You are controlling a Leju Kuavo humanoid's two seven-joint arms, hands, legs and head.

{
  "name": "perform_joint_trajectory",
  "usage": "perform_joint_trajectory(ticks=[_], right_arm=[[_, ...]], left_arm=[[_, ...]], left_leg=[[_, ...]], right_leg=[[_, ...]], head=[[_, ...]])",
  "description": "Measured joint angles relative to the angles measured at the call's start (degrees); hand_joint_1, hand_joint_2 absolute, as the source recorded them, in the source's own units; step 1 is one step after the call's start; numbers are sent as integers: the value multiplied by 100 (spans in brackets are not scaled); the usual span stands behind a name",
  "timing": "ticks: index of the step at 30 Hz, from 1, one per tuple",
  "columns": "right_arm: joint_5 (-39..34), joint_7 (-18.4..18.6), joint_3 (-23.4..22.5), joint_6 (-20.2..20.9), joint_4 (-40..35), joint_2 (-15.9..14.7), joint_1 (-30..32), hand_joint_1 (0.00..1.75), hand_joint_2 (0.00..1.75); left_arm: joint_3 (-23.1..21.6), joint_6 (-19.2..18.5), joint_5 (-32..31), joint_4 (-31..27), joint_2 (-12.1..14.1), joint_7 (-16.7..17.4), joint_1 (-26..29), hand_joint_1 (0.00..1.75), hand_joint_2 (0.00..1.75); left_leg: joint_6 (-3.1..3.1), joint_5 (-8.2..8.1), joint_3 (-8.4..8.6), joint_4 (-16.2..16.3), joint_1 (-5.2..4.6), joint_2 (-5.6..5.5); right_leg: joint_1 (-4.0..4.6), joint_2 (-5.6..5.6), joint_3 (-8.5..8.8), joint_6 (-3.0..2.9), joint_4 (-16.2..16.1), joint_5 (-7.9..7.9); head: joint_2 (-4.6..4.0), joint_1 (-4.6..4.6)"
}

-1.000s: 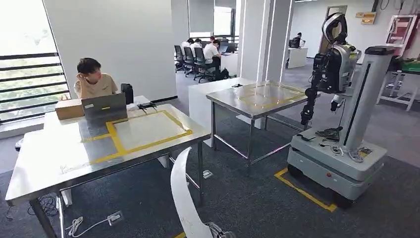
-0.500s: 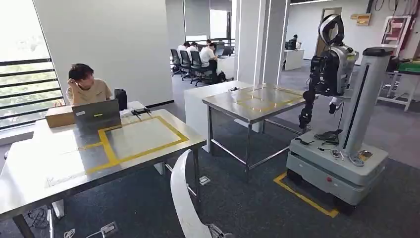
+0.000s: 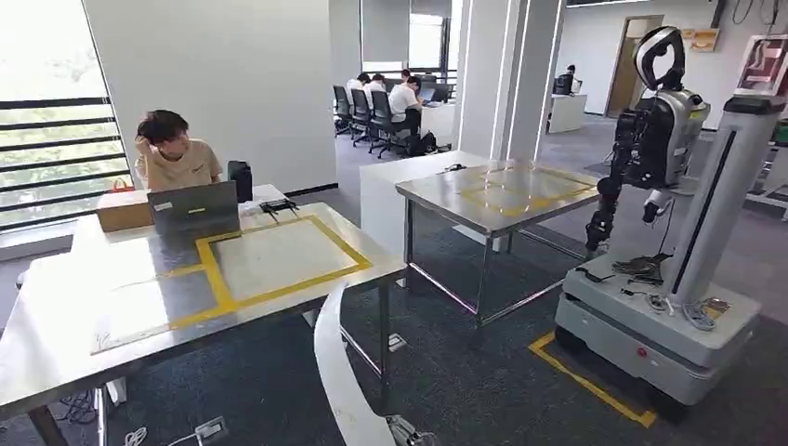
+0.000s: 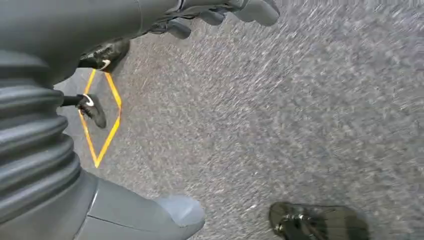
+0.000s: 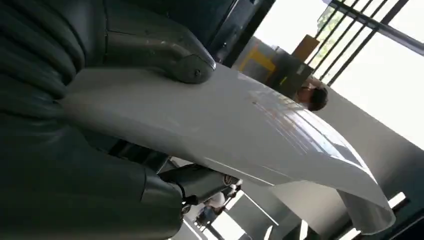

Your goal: Take the parts from the cabinet and place them on the table.

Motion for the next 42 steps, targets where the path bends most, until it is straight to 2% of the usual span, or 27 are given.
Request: perform_joint_trajectory(ticks=[1, 3, 5, 8, 10, 11, 12, 13, 14, 16, 18, 19, 21, 23, 25, 26, 27, 28, 29, 30, 32, 34, 37, 39, 40, 41, 42], right_arm=[[0, 11, -4, 5, -2, 2, 4, 175, 175], [0, 11, -7, 7, -17, 4, -2, 175, 175], [0, 11, -13, -2, -33, 15, -4, 175, 175], [0, 11, -13, 11, -33, 17, -3, 175, 175], [0, 11, -13, 11, -30, 15, 14, 175, 175], [0, 13, -13, 11, -30, 15, 15, 175, 175], [0, 13, -13, 11, -30, 15, 15, 175, 175], [0, 13, -13, 11, -30, 17, 15, 175, 175], [0, 11, -13, 11, -28, 13, 22, 175, 175], [-2, 22, -13, 9, -30, 11, 19, 175, 175], [0, 35, -15, 2, -43, 26, 17, 175, 175], [2, 55, -17, 0, -66, 33, 20, 175, 175], [9, 70, -20, -2, -92, 35, 7, 175, 175], [9, 79, -24, -2, -92, 33, 22, 175, 175], [9, 81, -24, 0, -92, 33, 60, 175, 175], [11, 79, -26, 0, -92, 33, 72, 175, 175], [17, 79, -28, 2, -92, 31, 75, 175, 175], [28, 79, -28, 2, -92, 31, 76, 175, 175], [37, 74, -31, 5, -92, 31, 77, 175, 175], [46, 72, -35, 11, -89, 22, 94, 175, 175], [59, 85, -57, 26, -94, 15, 113, 175, 175], [63, 75, -68, 29, -102, 20, 92, 175, 175], [66, 81, -85, 29, -122, 33, 86, 175, 175], [66, 83, -85, 31, -122, 33, 105, 175, 175], [68, 81, -85, 33, -120, 33, 108, 175, 175], [68, 81, -85, 33, -120, 33, 108, 175, 175], [70, 79, -87, 31, -120, 33, 107, 175, 175]], left_arm=[[0, 0, 0, -2, 2, 4, -8, 0, 175], [0, 0, 0, -9, -2, 2, 6, 0, 175], [0, 0, -2, -15, 2, -4, -7, 0, 175], [0, 0, -37, -9, -2, -2, -16, 0, 175], [0, 0, -50, -9, 0, 13, 8, 0, 175], [0, 0, -57, -9, 7, 15, 10, 0, 175], [0, 0, -63, -9, 9, 13, 9, 0, 175], [0, -2, -70, -9, 11, 13, 10, 0, 175], [0, -2, -74, -1, 9, 15, 41, 0, 175], [-2, -20, -87, 15, 7, 15, 17, 0, 175], [0, -20, -87, 11, 7, 33, 15, 0, 175], [0, -20, -87, 2, 4, 31, 1, 0, 175], [0, -18, -87, -2, 7, 31, 1, 0, 175], [0, -18, -87, -4, 13, 33, -5, 0, 175], [0, -17, -87, -4, 15, 33, 6, 0, 175], [0, -18, -87, -2, 13, 33, 11, 0, 175], [0, -18, -87, -2, 11, 33, 10, 0, 175], [0, -18, -87, -2, 5, 33, 6, 0, 175], [0, -17, -85, -2, 0, 31, 6, 0, 175], [0, -18, -85, 4, -4, 31, 7, 0, 175], [0, -17, -85, -2, -2, 29, -2, 0, 175], [2, -15, -85, -11, 0, 13, -8, 0, 175], [0, -13, -85, -9, -7, -7, -38, 0, 175], [0, -13, -87, -9, -4, -13, -29, 0, 175], [2, -13, -87, -9, -2, -2, -11, 0, 175], [2, -13, -87, -9, 2, -2, 1, 0, 175], [2, -13, -87, -9, 4, -4, 3, 0, 175]], left_leg=[[-34, -52, -17, -44, 5, 16], [-115, 74, 119, 26, -1, 14], [-148, 45, -23, 377, -4, 41], [-243, -406, -711, 1366, 40, 64], [-276, -577, -1006, 1533, 65, 72], [-291, -484, -1002, 1307, 79, 78], [-314, -236, -932, 917, 92, 92], [-332, 145, -836, 477, 109, 107], [-328, 685, -794, 61, 130, 129], [-196, 669, -769, 54, 58, 146], [-95, 608, -738, 35, 52, 134], [-49, 576, -648, 25, 82, 101], [20, 468, -495, -34, 103, 108], [35, 333, -347, -52, 103, 100], [27, 187, -173, -52, 103, 79], [24, 112, -69, -54, 103, 68], [17, 25, 51, -56, 102, 53], [4, -67, 177, -60, 102, 50], [-14, -155, 279, -68, 101, 54], [-47, -240, 347, -28, 77, 40], [-125, -412, 415, -129, 61, 27], [-216, -278, 558, 8, 53, 25], [-273, -260, -22, 992, 69, 77], [-320, -708, -520, 1511, 71, 80], [-323, -928, -705, 1571, 72, 83], [-304, -979, -800, 1466, 71, 85], [-300, -871, -820, 1229, 72, 87]], right_leg=[[10, -8, 54, 8, -13, -1], [-17, -12, 134, -58, -118, -21], [-70, -20, 397, -121, -176, -58], [-78, -23, 589, -141, -177, -258], [-98, -4, 750, -122, -176, -395], [-114, 3, 859, -106, -176, -475], [-131, 5, 978, -80, -174, -564], [-143, 3, 1095, -46, -174, -654], [-137, -9, 1104, -5, -178, -740], [-132, 5, 1204, 85, -163, -868], [-139, -1, 1260, 152, -145, -842], [-138, -2, 1234, 187, 4, -798], [-150, -29, 801, 236, 696, -714], [-157, -30, 131, 282, 1502, -1037], [-153, -30, -281, 275, 1722, -1344], [-150, -30, -340, 254, 1564, -1300], [-142, -30, -316, 224, 1224, -1104], [-124, -31, -242, 176, 748, -710], [-93, -35, -183, 117, 290, -151], [-38, -26, -225, 93, 10, 195], [-42, 6, -109, 82, 78, 112], [-71, 23, 52, -9, 18, 63], [-94, 7, 304, -110, -50, -104], [-91, 19, 439, -119, -52, -248], [-91, 41, 539, -119, -52, -330], [-93, 55, 649, -120, -52, -417], [-94, 59, 764, -116, -52, -505]], head=[[2, 0], [2, -6], [2, -9], [2, -15], [2, -17], [0, -22], [2, -17], [0, -22], [0, -22], [-7, -30], [0, -33], [2, -24], [0, -24], [0, -26], [0, -22], [2, -17], [0, -22], [2, -20], [0, -22], [0, -24], [2, -26], [0, -39], [2, -52], [2, -57], [2, -50], [2, -55], [2, -54]])
